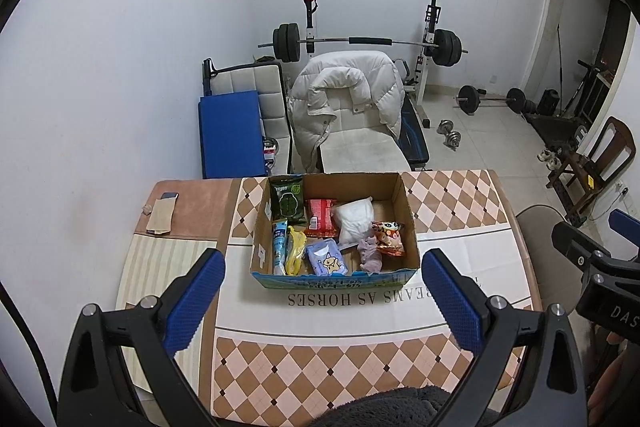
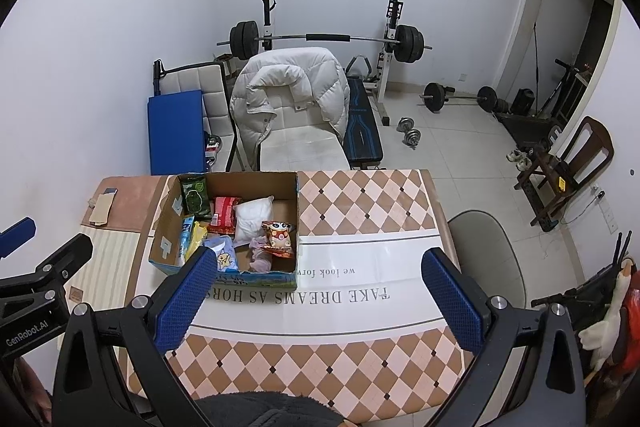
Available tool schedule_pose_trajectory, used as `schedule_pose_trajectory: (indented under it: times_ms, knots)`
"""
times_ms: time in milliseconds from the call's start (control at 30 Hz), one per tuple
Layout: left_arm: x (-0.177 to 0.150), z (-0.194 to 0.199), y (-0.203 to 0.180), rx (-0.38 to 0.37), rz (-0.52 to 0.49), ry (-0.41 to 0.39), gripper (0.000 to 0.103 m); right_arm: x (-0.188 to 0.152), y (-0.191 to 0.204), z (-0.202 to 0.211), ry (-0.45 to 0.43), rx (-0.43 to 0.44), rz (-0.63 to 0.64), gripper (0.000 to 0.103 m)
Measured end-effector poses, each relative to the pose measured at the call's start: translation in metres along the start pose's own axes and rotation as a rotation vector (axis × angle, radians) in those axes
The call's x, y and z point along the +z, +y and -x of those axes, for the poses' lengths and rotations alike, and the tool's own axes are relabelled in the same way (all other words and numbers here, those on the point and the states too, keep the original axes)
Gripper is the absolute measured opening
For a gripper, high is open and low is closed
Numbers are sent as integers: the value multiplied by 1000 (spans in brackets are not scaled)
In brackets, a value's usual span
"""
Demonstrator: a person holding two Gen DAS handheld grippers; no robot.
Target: Organize soft objects
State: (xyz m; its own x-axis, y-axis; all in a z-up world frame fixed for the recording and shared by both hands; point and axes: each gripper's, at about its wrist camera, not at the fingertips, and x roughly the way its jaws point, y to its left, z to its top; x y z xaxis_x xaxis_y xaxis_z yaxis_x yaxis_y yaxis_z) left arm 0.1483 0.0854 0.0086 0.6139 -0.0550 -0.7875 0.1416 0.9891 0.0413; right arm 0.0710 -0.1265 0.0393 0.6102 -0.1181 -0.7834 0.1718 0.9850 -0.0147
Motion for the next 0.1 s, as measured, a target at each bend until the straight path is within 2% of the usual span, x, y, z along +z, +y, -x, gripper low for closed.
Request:
schedule_pose_trajectory:
  times_ms: [100]
  knots:
    - [6,4,-4,-5,-4,-4,101,1,2,2,-2,0,-5,103]
